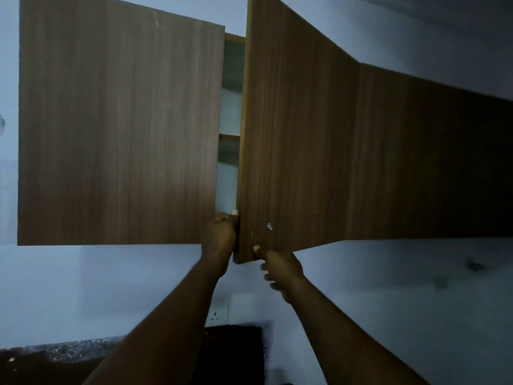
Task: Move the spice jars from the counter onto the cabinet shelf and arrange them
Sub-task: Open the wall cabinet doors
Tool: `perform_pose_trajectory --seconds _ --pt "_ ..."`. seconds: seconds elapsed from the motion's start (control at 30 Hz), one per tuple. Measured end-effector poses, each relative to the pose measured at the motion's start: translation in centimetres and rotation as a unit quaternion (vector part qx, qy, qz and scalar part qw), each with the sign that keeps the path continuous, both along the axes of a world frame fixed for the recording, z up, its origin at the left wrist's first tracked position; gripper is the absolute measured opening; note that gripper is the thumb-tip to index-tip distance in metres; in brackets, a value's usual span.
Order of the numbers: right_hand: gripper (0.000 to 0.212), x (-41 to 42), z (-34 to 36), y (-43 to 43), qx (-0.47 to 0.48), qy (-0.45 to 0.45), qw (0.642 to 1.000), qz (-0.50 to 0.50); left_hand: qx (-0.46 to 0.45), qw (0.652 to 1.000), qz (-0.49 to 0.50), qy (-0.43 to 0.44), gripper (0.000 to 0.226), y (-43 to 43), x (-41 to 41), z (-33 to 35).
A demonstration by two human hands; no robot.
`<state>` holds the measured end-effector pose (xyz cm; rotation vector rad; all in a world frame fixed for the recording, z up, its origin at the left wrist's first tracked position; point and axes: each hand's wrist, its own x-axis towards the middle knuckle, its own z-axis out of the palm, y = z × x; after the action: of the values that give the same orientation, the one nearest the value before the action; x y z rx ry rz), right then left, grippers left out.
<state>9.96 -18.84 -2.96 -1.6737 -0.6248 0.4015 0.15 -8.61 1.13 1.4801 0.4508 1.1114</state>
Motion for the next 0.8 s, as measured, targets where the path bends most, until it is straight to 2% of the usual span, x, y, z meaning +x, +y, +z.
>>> perform_pose_trajectory --seconds 0.07,0.17,0.27,0.37,0.47,0.63,0.73,0.8 --pt "0.034 -1.0 1.0 -1.8 -0.036 -0.167 0.982 -0.086 0.017 1.000 -0.010 -0.002 0.039 -1.5 -0.6 0.2" --pt "0.031 -3.3 2.9 -4.1 0.049 -0.292 0.946 -0.135 0.045 0.999 -0.025 0.002 0.037 -3.7 -1.3 0.2" --pt "0.029 -4.8 5.3 -6.5 0.090 -0.437 0.874 -0.189 0.081 0.994 -0.077 0.004 0.028 -6.1 -1.6 0.0" --pt "0.022 -5.2 7.9 -9.8 0.067 -0.551 0.792 -0.253 0.137 0.985 -0.102 0.005 0.029 -8.9 -1.5 0.0" --pt "0.023 -4.7 9.1 -13.1 -0.002 -0.600 0.753 -0.271 0.166 0.981 -0.099 -0.006 0.029 -10.9 -1.0 0.0" --pt "0.044 -4.5 9.4 -17.1 -0.070 -0.619 0.731 -0.278 0.207 0.968 -0.143 0.009 0.019 -13.9 0.1 0.5" --pt "0.033 -3.6 9.3 -19.2 -0.072 -0.612 0.715 -0.330 0.265 0.952 -0.151 0.026 0.018 -16.5 1.7 1.2" --pt "0.029 -2.6 9.3 -21.1 -0.072 -0.601 0.714 -0.353 0.308 0.941 -0.137 0.029 0.006 -18.3 3.2 1.6"
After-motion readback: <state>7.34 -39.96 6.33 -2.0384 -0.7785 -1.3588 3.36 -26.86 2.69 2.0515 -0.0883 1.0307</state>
